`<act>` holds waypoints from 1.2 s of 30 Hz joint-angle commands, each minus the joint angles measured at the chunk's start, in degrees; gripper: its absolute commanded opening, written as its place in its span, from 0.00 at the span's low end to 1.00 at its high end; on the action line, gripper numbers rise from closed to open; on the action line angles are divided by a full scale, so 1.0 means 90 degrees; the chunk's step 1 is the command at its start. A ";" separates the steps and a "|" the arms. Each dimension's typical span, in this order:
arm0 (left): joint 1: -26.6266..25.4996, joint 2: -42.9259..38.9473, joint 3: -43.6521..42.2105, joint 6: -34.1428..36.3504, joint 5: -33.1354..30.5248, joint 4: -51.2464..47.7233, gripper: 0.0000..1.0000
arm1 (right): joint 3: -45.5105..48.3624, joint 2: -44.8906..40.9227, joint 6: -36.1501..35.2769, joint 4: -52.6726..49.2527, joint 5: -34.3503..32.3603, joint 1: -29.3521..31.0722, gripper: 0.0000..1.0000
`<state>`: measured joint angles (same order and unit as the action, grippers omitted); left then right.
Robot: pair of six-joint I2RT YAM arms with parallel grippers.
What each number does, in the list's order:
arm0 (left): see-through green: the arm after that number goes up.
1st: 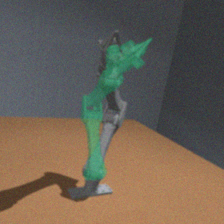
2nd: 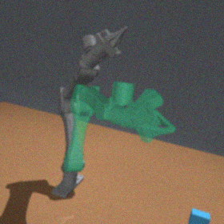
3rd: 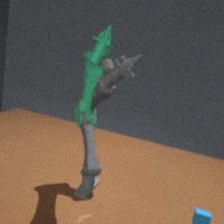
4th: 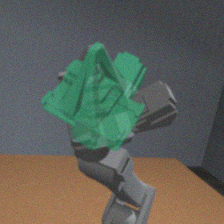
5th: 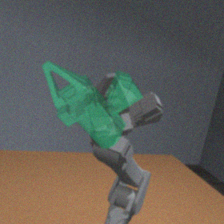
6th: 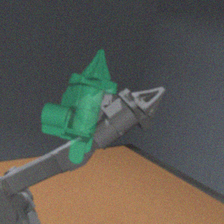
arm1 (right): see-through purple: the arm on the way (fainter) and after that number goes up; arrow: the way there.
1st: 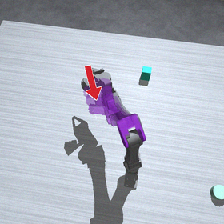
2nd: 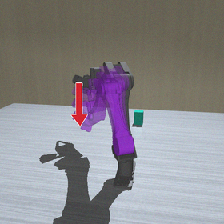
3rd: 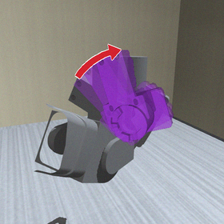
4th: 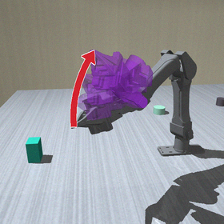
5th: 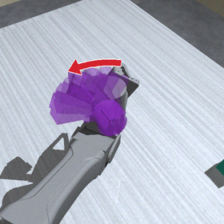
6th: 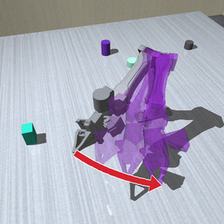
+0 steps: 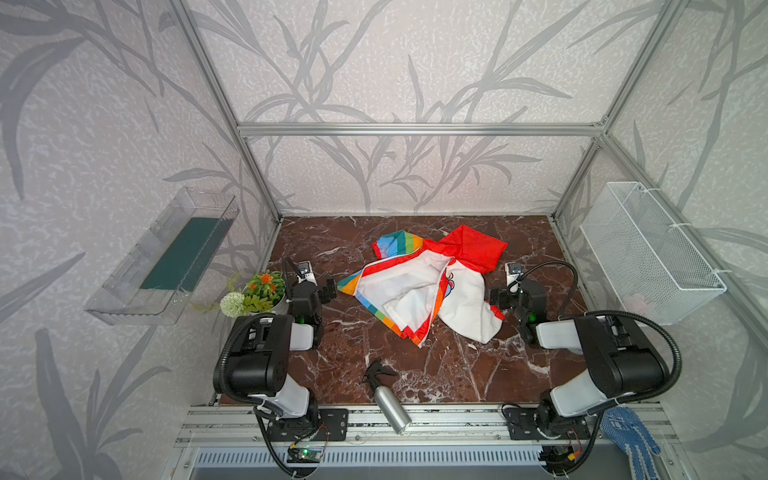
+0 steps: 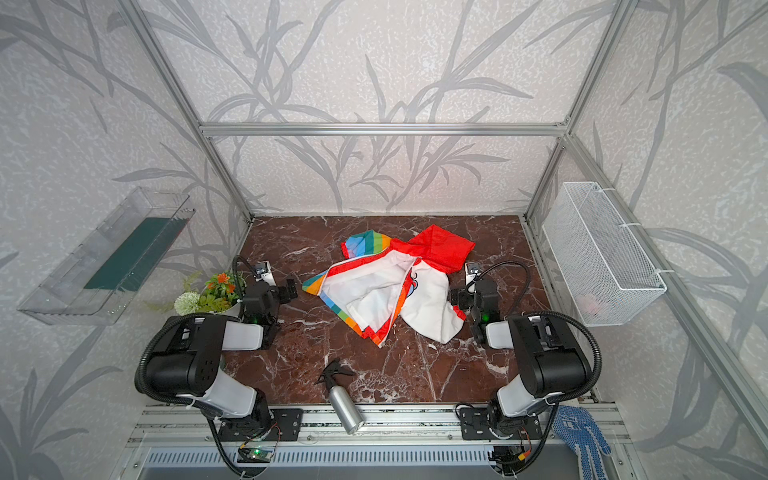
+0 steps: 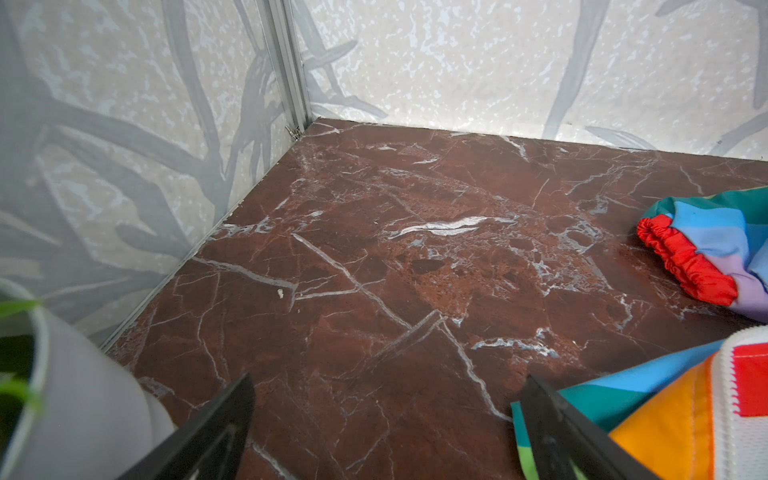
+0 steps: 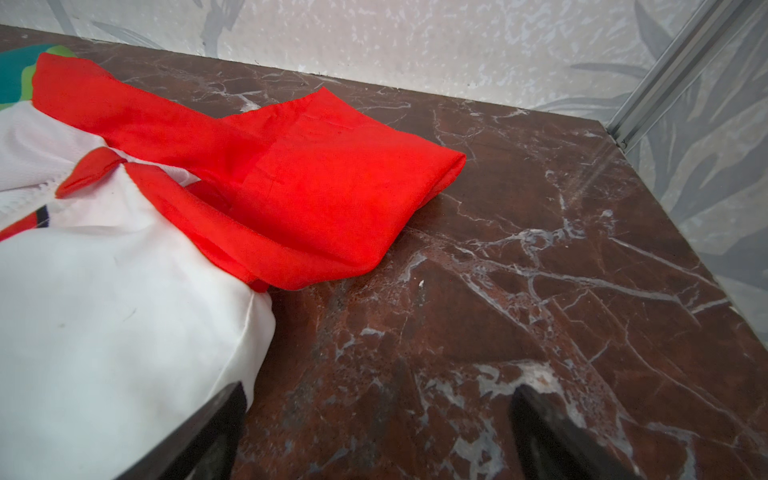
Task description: Zip up the jacket
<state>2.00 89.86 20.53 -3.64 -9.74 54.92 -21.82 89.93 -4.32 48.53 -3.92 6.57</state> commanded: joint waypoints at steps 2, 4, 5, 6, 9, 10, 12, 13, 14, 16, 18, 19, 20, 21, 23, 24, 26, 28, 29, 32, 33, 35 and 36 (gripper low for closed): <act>0.0012 -0.0054 -0.0035 -0.0020 -0.0012 0.0195 0.99 | -0.0133 -0.0139 0.0038 0.0133 0.0027 -0.0027 0.99; -0.0014 -0.0397 -0.0024 -0.0001 -0.0102 -0.0090 0.99 | 0.0059 -0.0400 0.0011 0.0486 -0.0003 -0.0025 0.99; -0.0076 -0.0722 0.0065 0.0046 -0.0269 -0.0542 0.99 | 0.0061 -0.0776 0.0012 0.0052 -0.0126 -0.0005 0.99; -0.0168 -0.1117 0.0218 0.0107 -0.0387 -0.1127 0.99 | -0.0112 -0.1283 0.0097 -0.0865 -0.0457 0.0061 0.99; -0.0242 -0.2246 0.1081 -0.0350 -0.0482 -0.3591 0.99 | -0.1298 -0.2284 0.0708 -0.4274 -0.0670 0.0266 0.99; -0.0250 -0.2444 0.1373 -0.0503 -0.0512 -0.4399 0.99 | -0.1605 -0.2402 0.1036 -0.4965 -0.0705 0.0358 0.99; -0.0247 -0.2713 0.2095 -0.1097 -0.0327 -0.5984 0.98 | -0.2196 -0.2513 0.1607 -0.6107 -0.0504 0.0685 0.99; -0.0251 -0.2744 0.2320 -0.1321 -0.0080 -0.6476 0.96 | -0.2419 -0.2490 0.1745 -0.6493 -0.0451 0.0891 0.99; -0.0247 -0.2749 0.2583 -0.1662 0.0270 -0.7002 0.93 | -0.2667 -0.2415 0.1937 -0.6853 -0.0508 0.1154 0.99; -0.0337 -0.2705 0.2876 -0.2180 0.1066 -0.7514 0.87 | -0.3176 -0.2193 0.2265 -0.7594 -0.0528 0.1641 0.99; -0.0740 -0.2644 0.3081 -0.2094 0.1464 -0.7845 0.87 | -0.3714 -0.1913 0.2699 -0.8285 -0.0391 0.2116 0.99; -0.1065 -0.2633 0.3159 -0.1949 0.1295 -0.8002 0.87 | -0.3877 -0.1799 0.2889 -0.8504 -0.0246 0.2253 0.99; -0.1439 -0.2632 0.3197 -0.1775 0.1141 -0.8088 0.87 | -0.4020 -0.1690 0.3182 -0.8729 -0.0041 0.2373 0.99; -0.1814 -0.2631 0.3200 -0.1657 0.1014 -0.8134 0.87 | -0.4086 -0.1586 0.3479 -0.8831 0.0279 0.2429 0.99; -0.2348 -0.2614 0.3129 -0.1657 0.0837 -0.8193 0.87 | -0.4108 -0.1435 0.3936 -0.8879 0.0751 0.2564 1.00; -0.2583 -0.2611 0.3083 -0.1732 0.0752 -0.8237 0.87 | -0.4107 -0.1343 0.4095 -0.8879 0.0923 0.2674 0.99; -0.2886 -0.2628 0.2893 -0.1861 0.0675 -0.8242 0.87 | -0.4104 -0.1186 0.4284 -0.8861 0.1030 0.2949 0.96; -0.3083 -0.2710 0.2628 -0.1988 0.0640 -0.8100 0.87 | -0.4027 -0.0977 0.4487 -0.8757 0.1295 0.3138 0.93; -0.3131 -0.2761 0.2494 -0.2054 0.0715 -0.8023 0.87 | -0.3956 -0.0873 0.4789 -0.8667 0.1460 0.3211 0.92; -0.3286 -0.2872 0.2340 -0.2069 0.0942 -0.7978 0.85 | -0.3758 -0.0651 0.5153 -0.8415 0.1602 0.3525 0.91; -0.3303 -0.2893 0.2352 -0.2054 0.0839 -0.8132 0.86 | -0.3738 -0.0595 0.5214 -0.8375 0.1599 0.3647 0.91; -0.3298 -0.2928 0.2394 -0.2073 0.0496 -0.8439 0.85 | -0.3735 -0.0531 0.5298 -0.8284 0.1556 0.3845 0.91; -0.3260 -0.2952 0.2410 -0.2077 0.0460 -0.8510 0.85 | -0.3760 -0.0498 0.5300 -0.8191 0.1550 0.3929 0.90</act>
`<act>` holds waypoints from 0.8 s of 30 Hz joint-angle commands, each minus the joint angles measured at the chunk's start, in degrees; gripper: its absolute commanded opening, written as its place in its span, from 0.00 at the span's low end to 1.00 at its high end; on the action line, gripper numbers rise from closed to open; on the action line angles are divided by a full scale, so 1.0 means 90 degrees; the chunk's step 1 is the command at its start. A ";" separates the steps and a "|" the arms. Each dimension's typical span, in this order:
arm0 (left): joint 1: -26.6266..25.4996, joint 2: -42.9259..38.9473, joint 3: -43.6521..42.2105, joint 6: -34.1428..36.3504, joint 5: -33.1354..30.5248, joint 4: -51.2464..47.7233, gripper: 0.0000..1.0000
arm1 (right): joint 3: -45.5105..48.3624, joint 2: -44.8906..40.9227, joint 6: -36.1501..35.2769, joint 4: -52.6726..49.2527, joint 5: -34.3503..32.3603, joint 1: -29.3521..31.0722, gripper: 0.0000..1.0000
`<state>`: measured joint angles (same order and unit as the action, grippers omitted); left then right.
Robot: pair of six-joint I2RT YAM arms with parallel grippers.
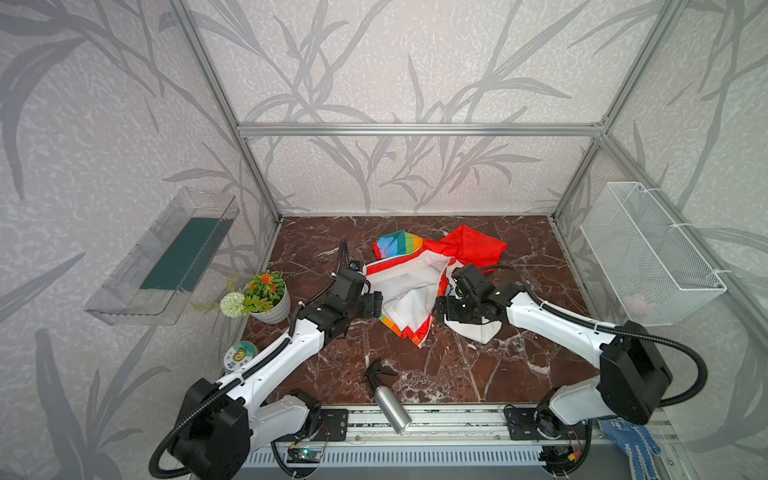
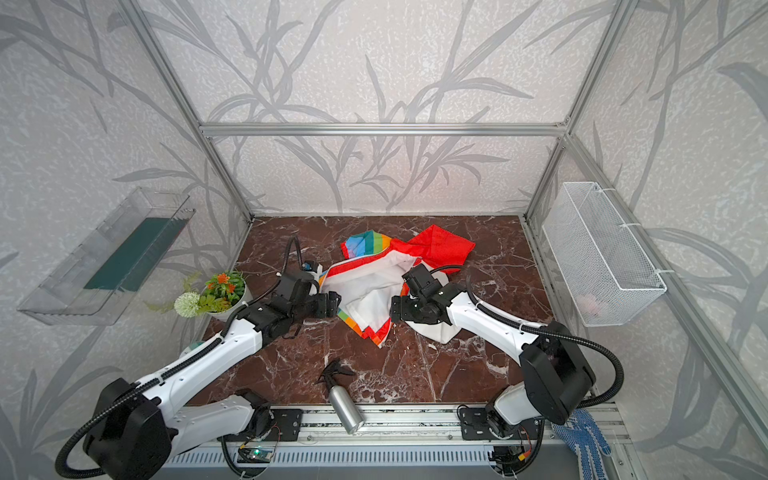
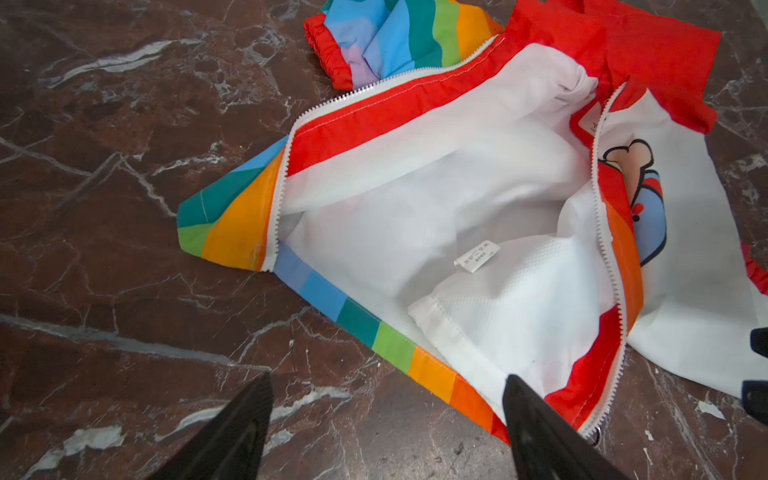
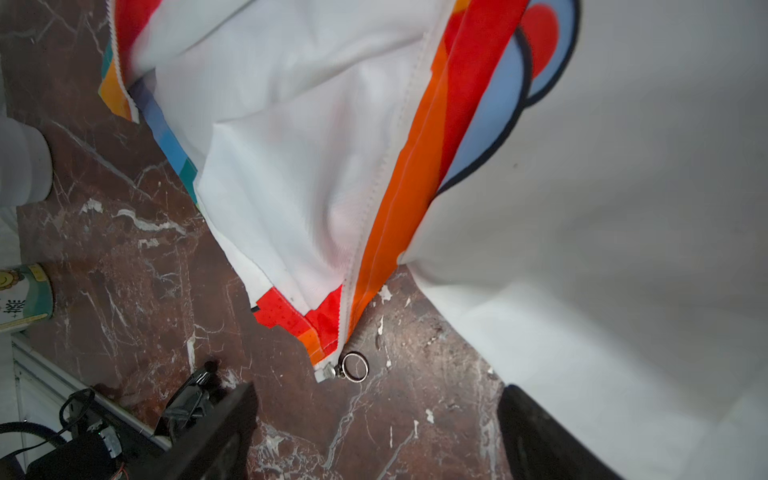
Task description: Zip up the jacket
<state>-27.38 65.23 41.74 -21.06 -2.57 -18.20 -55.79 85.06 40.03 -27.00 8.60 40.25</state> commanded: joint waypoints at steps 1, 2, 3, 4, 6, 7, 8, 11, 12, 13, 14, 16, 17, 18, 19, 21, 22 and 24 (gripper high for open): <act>0.0055 -0.0226 0.0083 -0.0152 -0.0280 -0.0423 0.85 | -0.0032 0.0082 0.0375 0.0245 0.0140 0.0254 0.89; 0.0119 -0.0220 0.0127 -0.0233 -0.0173 -0.0461 0.85 | -0.0142 0.0142 0.0363 0.0295 0.0103 0.0329 0.88; 0.0235 -0.0184 0.0184 -0.0326 0.0002 -0.0504 0.85 | -0.0300 0.0239 0.0340 0.0345 0.0080 0.0410 0.86; 0.0373 -0.0137 0.0227 -0.0433 0.0210 -0.0524 0.85 | -0.0448 0.0334 0.0303 0.0419 0.0103 0.0481 0.85; 0.0842 -0.0039 0.0292 -0.0761 0.0749 -0.0571 0.84 | -0.0913 0.0678 0.0227 0.0505 0.0118 0.0599 0.83; 0.1116 -0.0023 0.0321 -0.0926 0.0988 -0.0593 0.83 | -0.1097 0.0839 0.0216 0.0553 0.0145 0.0620 0.82; 0.1399 -0.0021 0.0324 -0.1066 0.1213 -0.0565 0.83 | -0.1329 0.1060 0.0230 0.0636 0.0224 0.0625 0.81; 0.1936 -0.0003 0.0304 -0.1271 0.1550 -0.0309 0.83 | -0.2070 0.1794 0.0238 0.0843 0.0480 0.0652 0.77; 0.2080 0.0055 0.0263 -0.1429 0.1739 -0.0140 0.83 | -0.2397 0.2074 0.0223 0.0820 0.0573 0.0681 0.77; 0.2280 0.0141 0.0207 -0.1620 0.1963 0.0023 0.83 | -0.2676 0.2308 0.0198 0.0790 0.0648 0.0710 0.77; 0.2482 0.0258 0.0147 -0.1839 0.2237 0.0233 0.82 | -0.3009 0.2591 0.0182 0.0765 0.0732 0.0741 0.77; 0.2778 0.0552 0.0103 -0.2111 0.2706 0.0557 0.81 | -0.3532 0.3102 0.0203 0.0822 0.0855 0.0785 0.76; 0.2866 0.0690 0.0122 -0.2165 0.2785 0.0608 0.80 | -0.3824 0.3377 0.0213 0.0842 0.0918 0.0791 0.75; 0.2935 0.0829 0.0127 -0.2202 0.2835 0.0712 0.80 | -0.4096 0.3637 0.0211 0.0862 0.0977 0.0801 0.75; 0.3000 0.0930 0.0124 -0.2228 0.2884 0.0795 0.80 | -0.4292 0.3839 0.0220 0.0897 0.1018 0.0801 0.74; 0.3172 0.1161 0.0108 -0.2363 0.3088 0.1035 0.79 | -0.4702 0.4296 0.0237 0.1035 0.1097 0.0806 0.72; 0.3252 0.1263 0.0102 -0.2433 0.3190 0.1119 0.79 | -0.4863 0.4470 0.0257 0.1116 0.1136 0.0810 0.71; 0.3435 0.1480 0.0080 -0.2540 0.3400 0.1309 0.77 | -0.5207 0.4848 0.0269 0.1286 0.1244 0.0811 0.69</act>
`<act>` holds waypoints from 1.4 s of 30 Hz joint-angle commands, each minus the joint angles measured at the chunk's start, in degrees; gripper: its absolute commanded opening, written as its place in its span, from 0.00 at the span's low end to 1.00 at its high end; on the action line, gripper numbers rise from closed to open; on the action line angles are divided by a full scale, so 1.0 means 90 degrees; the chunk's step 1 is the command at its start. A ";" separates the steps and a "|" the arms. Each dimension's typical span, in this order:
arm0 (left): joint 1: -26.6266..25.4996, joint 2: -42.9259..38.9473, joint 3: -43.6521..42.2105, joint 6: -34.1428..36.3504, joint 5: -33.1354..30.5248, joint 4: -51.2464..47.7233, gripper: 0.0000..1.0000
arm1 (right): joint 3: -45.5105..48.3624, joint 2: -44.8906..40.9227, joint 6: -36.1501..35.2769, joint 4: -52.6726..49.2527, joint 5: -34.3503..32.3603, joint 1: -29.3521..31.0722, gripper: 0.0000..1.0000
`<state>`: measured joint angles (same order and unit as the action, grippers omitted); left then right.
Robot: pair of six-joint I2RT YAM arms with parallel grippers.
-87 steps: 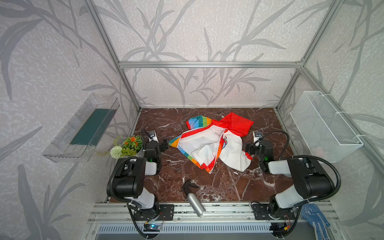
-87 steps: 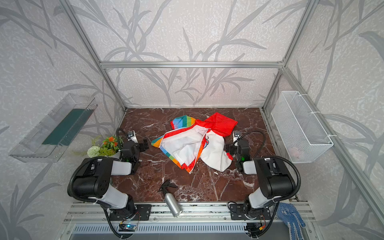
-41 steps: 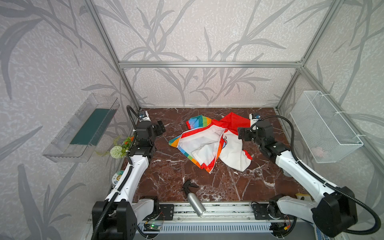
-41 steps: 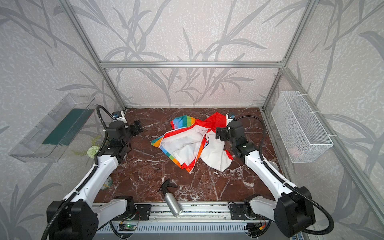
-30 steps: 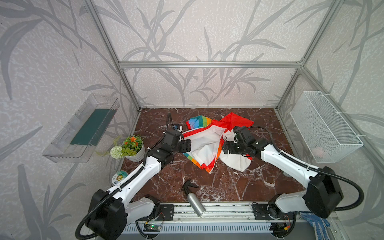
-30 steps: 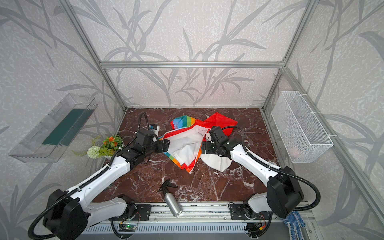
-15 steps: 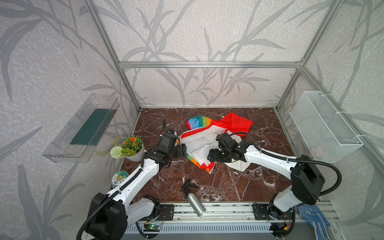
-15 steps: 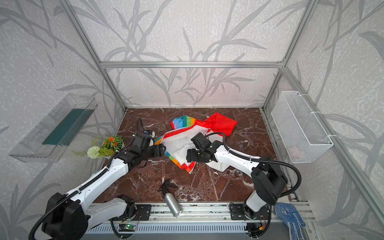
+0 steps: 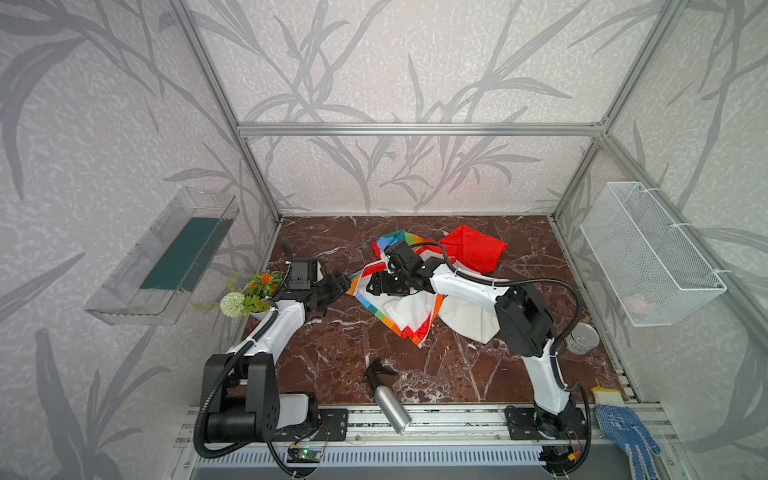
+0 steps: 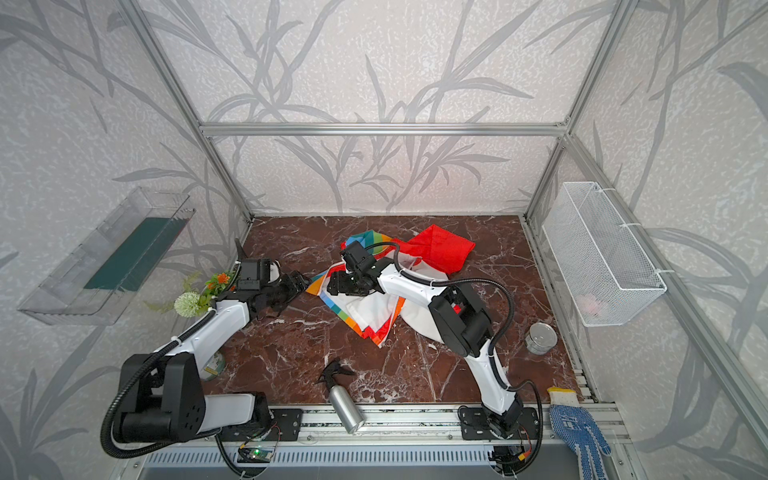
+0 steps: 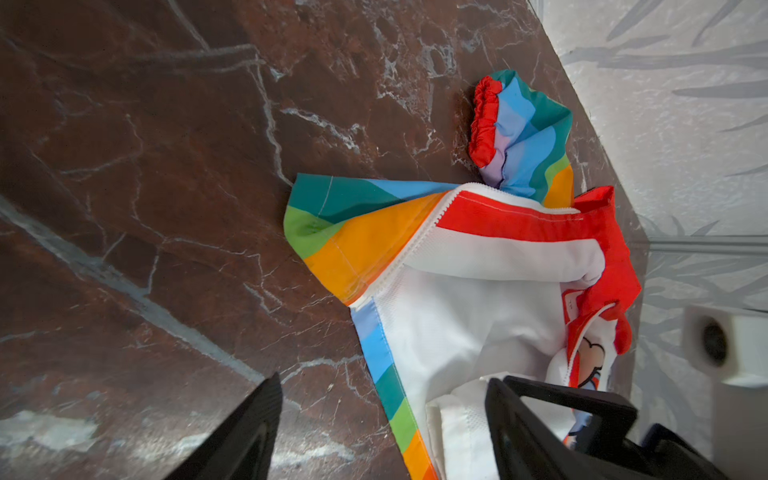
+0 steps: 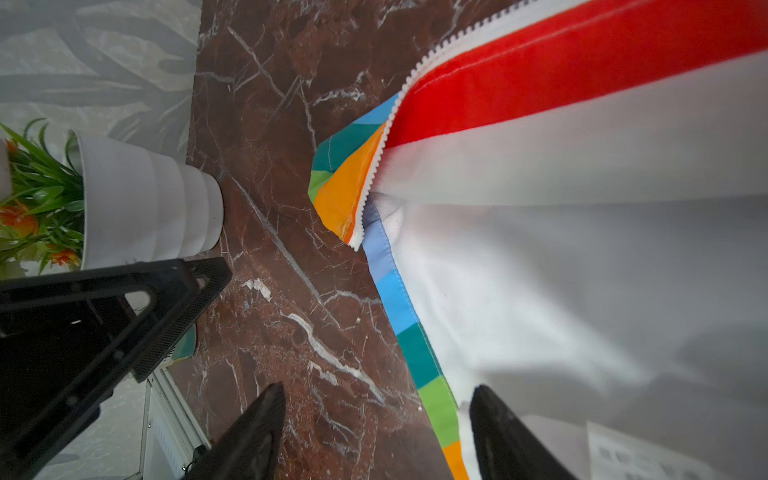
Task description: Zip up the jacket
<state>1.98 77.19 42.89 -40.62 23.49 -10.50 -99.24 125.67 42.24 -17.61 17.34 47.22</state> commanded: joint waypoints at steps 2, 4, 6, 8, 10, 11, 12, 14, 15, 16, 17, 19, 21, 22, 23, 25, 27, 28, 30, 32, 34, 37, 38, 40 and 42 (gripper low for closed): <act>0.0290 0.0295 -0.0031 -0.0388 0.0560 0.0495 0.76 | -0.0616 0.0604 0.0052 0.0373 0.0308 0.0046 0.66; 0.0393 0.0421 -0.0010 -0.0405 0.0662 0.0509 0.75 | -0.0732 0.0768 0.0094 0.0619 0.0331 0.0056 0.64; 0.0468 0.0545 0.0017 -0.0391 0.0745 0.0497 0.74 | -0.0743 0.0880 0.0149 0.0955 0.0273 0.0085 0.61; 0.0545 0.0653 0.0019 -0.0394 0.0827 0.0517 0.74 | -0.0816 0.1028 0.0259 0.1170 0.0310 0.0085 0.59; 0.0598 0.0753 0.0044 -0.0399 0.0937 0.0581 0.74 | -0.0927 0.1191 0.0376 0.1310 0.0365 0.0085 0.56; 0.0624 0.0792 0.0059 -0.0397 0.0975 0.0578 0.73 | -0.1015 0.1280 0.0437 0.1361 0.0400 0.0085 0.56; 0.0644 0.0828 0.0064 -0.0404 0.1019 0.0585 0.73 | -0.1087 0.1373 0.0484 0.1429 0.0458 0.0085 0.55; 0.0668 0.0894 0.0077 -0.0417 0.1074 0.0625 0.73 | -0.1240 0.1529 0.0586 0.1490 0.0531 0.0095 0.54; 0.0678 0.0918 0.0073 -0.0412 0.1100 0.0635 0.73 | -0.1322 0.1611 0.0644 0.1524 0.0569 0.0095 0.53; 0.0687 0.0942 0.0071 -0.0418 0.1120 0.0656 0.73 | -0.1385 0.1677 0.0700 0.1536 0.0604 0.0094 0.53; 0.0705 0.0971 0.0068 -0.0423 0.1143 0.0677 0.72 | -0.1463 0.1764 0.0750 0.1528 0.0618 0.0095 0.51; 0.0732 0.1012 0.0063 -0.0446 0.1202 0.0718 0.72 | -0.1574 0.1867 0.0774 0.1527 0.0613 0.0095 0.49; 0.0773 0.1051 0.0058 -0.0472 0.1248 0.0780 0.72 | -0.1687 0.1971 0.0801 0.1527 0.0598 0.0095 0.48; 0.0790 0.1054 0.0059 -0.0482 0.1273 0.0800 0.72 | -0.1728 0.2018 0.0806 0.1539 0.0608 0.0095 0.47; 0.0808 0.1065 0.0071 -0.0487 0.1280 0.0820 0.72 | -0.1797 0.2087 0.0814 0.1555 0.0631 0.0095 0.45; 0.0855 0.1100 0.0092 -0.0489 0.1315 0.0824 0.72 | -0.1951 0.2217 0.0822 0.1530 0.0672 0.0087 0.42; 0.0897 0.1118 0.0097 -0.0496 0.1337 0.0825 0.71 | -0.2093 0.2323 0.0839 0.1471 0.0673 0.0085 0.39; 0.0920 0.1130 0.0102 -0.0489 0.1341 0.0821 0.71 | -0.2142 0.2362 0.0844 0.1473 0.0671 0.0076 0.37; 0.0957 0.1173 0.0106 -0.0469 0.1352 0.0805 0.71 | -0.2144 0.2341 0.0846 0.1429 0.0555 0.0061 0.27; 0.0972 0.1216 0.0107 -0.0480 0.1385 0.0819 0.70 | -0.2081 0.2244 0.0862 0.1510 0.0596 0.0041 0.11; 0.0972 0.1271 0.0125 -0.0529 0.1453 0.0882 0.70 | -0.1939 0.2053 0.0900 0.1624 0.0763 0.0009 0.01; 0.0972 0.1415 0.0120 -0.0664 0.1680 0.1093 0.69 | -0.1327 0.1531 0.0984 0.1998 0.0901 -0.0036 0.00; 0.0972 0.1465 0.0113 -0.0712 0.1765 0.1188 0.68 | -0.1049 0.1349 0.1069 0.2180 0.0942 -0.0056 0.00; 0.0972 0.1573 0.0103 -0.0802 0.1890 0.1352 0.67 | -0.0567 0.1072 0.1265 0.2591 0.1083 -0.0119 0.00; 0.0962 0.1667 0.0104 -0.0875 0.2007 0.1527 0.64 | -0.0150 0.0886 0.1564 0.3040 0.1227 -0.0185 0.00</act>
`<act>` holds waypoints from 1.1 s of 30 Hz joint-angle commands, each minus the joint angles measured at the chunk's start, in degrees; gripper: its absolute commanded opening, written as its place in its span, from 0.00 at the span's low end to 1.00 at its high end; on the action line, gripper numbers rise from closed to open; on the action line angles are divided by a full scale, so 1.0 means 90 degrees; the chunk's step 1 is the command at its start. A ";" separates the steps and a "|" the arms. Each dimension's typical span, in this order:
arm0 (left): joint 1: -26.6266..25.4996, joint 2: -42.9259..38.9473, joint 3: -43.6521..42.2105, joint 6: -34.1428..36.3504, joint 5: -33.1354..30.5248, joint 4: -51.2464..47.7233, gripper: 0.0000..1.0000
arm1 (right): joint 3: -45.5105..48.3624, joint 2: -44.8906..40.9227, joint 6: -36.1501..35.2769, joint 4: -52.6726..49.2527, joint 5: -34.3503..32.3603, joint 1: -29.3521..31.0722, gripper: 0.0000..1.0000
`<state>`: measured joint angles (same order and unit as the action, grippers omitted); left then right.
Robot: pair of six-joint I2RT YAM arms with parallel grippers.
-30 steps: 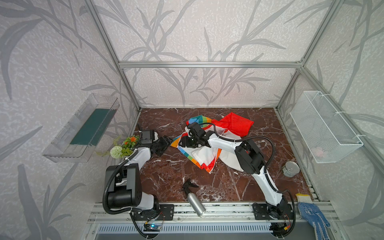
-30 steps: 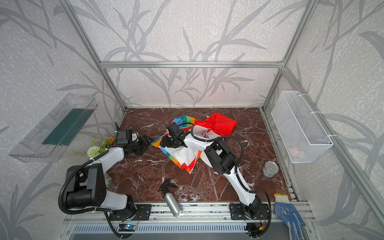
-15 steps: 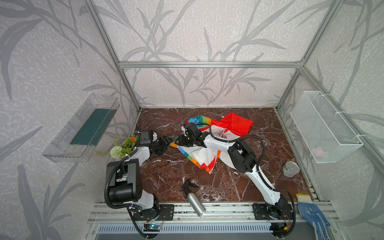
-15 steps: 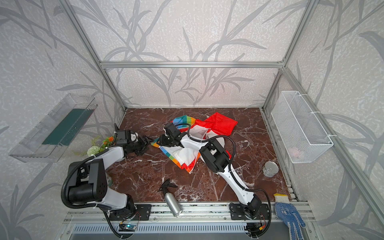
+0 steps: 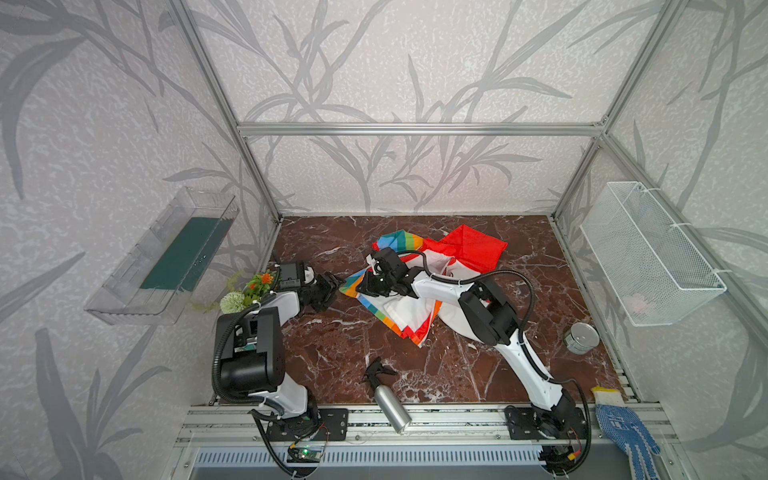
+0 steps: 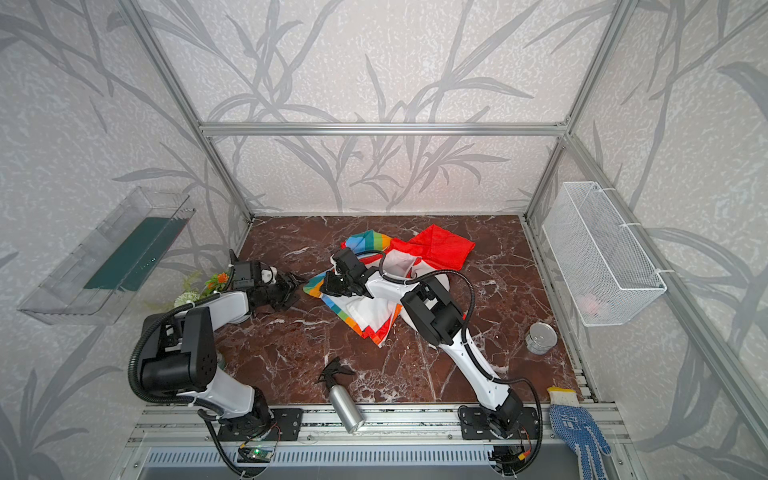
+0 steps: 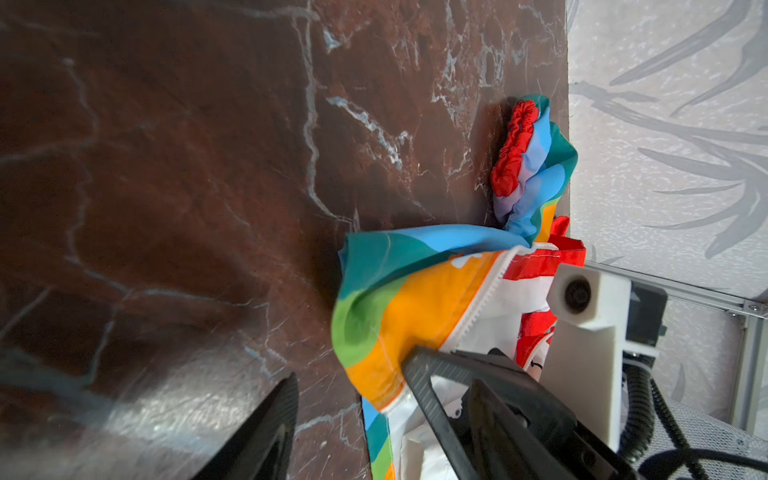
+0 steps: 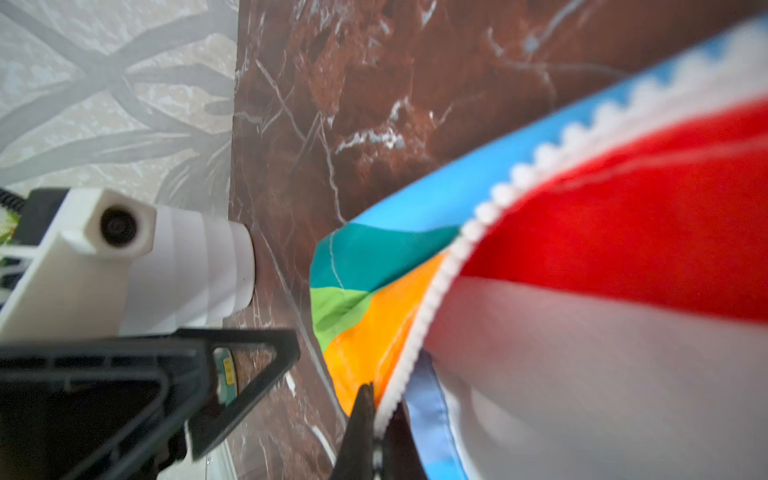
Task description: Zip up the jacket
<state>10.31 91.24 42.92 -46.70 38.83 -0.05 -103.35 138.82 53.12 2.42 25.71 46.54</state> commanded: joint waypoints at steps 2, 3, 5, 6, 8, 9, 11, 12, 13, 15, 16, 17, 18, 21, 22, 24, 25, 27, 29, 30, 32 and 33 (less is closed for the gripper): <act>0.0005 0.0173 0.0093 -0.0295 0.0410 0.0627 0.64 | 0.0674 -0.0726 0.0637 0.1258 0.0445 -0.0168 0.00; -0.0010 0.0193 0.0106 -0.0314 0.0424 0.0677 0.64 | 0.0786 -0.0798 0.0711 0.1383 0.0493 -0.0181 0.00; -0.0049 0.0204 0.0142 -0.0307 0.0412 0.0739 0.64 | 0.0982 -0.0988 0.0689 0.1437 0.0516 -0.0192 0.00; -0.0075 0.0219 0.0158 -0.0316 0.0406 0.0765 0.64 | 0.1044 -0.1049 0.0639 0.1369 0.0504 -0.0191 0.00; -0.0131 0.0286 0.0181 -0.0383 0.0442 0.0891 0.62 | 0.1152 -0.1164 0.0606 0.1348 0.0543 -0.0206 0.00; -0.0154 0.0331 0.0183 -0.0444 0.0456 0.0978 0.61 | 0.1209 -0.1202 0.0630 0.1403 0.0577 -0.0211 0.00; -0.0233 0.0432 0.0152 -0.0602 0.0508 0.1330 0.56 | 0.1313 -0.1291 0.0642 0.1453 0.0627 -0.0217 0.00; -0.0271 0.0480 0.0153 -0.0673 0.0522 0.1467 0.53 | 0.1360 -0.1345 0.0633 0.1445 0.0629 -0.0220 0.00; -0.0324 0.0523 0.0153 -0.0758 0.0537 0.1634 0.51 | 0.1408 -0.1394 0.0619 0.1447 0.0647 -0.0220 0.00; -0.0446 0.0633 0.0199 -0.0940 0.0602 0.1955 0.50 | 0.1513 -0.1491 0.0621 0.1486 0.0694 -0.0220 0.00; -0.0543 0.0674 0.0232 -0.1018 0.0634 0.2063 0.46 | 0.1573 -0.1543 0.0621 0.1504 0.0693 -0.0225 0.00; -0.0631 0.0699 0.0259 -0.1077 0.0655 0.2171 0.35 | 0.1623 -0.1590 0.0611 0.1507 0.0690 -0.0230 0.00; -0.0703 0.0721 0.0261 -0.1106 0.0656 0.2219 0.27 | 0.1653 -0.1628 0.0599 0.1509 0.0696 -0.0239 0.00; -0.0843 0.0653 0.0261 -0.1087 0.0614 0.2282 0.03 | 0.1792 -0.1714 0.0583 0.1521 0.0655 -0.0316 0.00; -0.0864 0.0571 0.0214 -0.1077 0.0589 0.2312 0.01 | 0.1847 -0.1738 0.0582 0.1561 0.0625 -0.0351 0.00; -0.0910 0.0426 0.0152 -0.1046 0.0581 0.2294 0.00 | 0.1979 -0.1763 0.0582 0.1670 0.0573 -0.0428 0.00; -0.0934 0.0349 0.0110 -0.1042 0.0604 0.2280 0.00 | 0.2023 -0.1761 0.0591 0.1739 0.0535 -0.0470 0.00; -0.0995 0.0161 -0.0011 -0.1075 0.0680 0.2277 0.00 | 0.2050 -0.1739 0.0577 0.1850 0.0533 -0.0554 0.00; -0.1058 -0.0023 -0.0144 -0.1117 0.0696 0.2293 0.00 | 0.2035 -0.1716 0.0572 0.1942 0.0541 -0.0624 0.00; -0.1087 -0.0110 -0.0211 -0.1156 0.0704 0.2276 0.00 | 0.2032 -0.1709 0.0581 0.1981 0.0546 -0.0657 0.00; -0.1150 -0.0191 -0.0325 -0.1288 0.0765 0.2399 0.00 | 0.2025 -0.1694 0.0640 0.2136 0.0603 -0.0707 0.00; -0.1171 -0.0191 -0.0385 -0.1421 0.0813 0.2566 0.00 | 0.2012 -0.1667 0.0691 0.2230 0.0655 -0.0717 0.00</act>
<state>0.54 91.07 41.04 -56.84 44.18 19.97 -85.21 125.29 58.78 18.28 31.05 40.60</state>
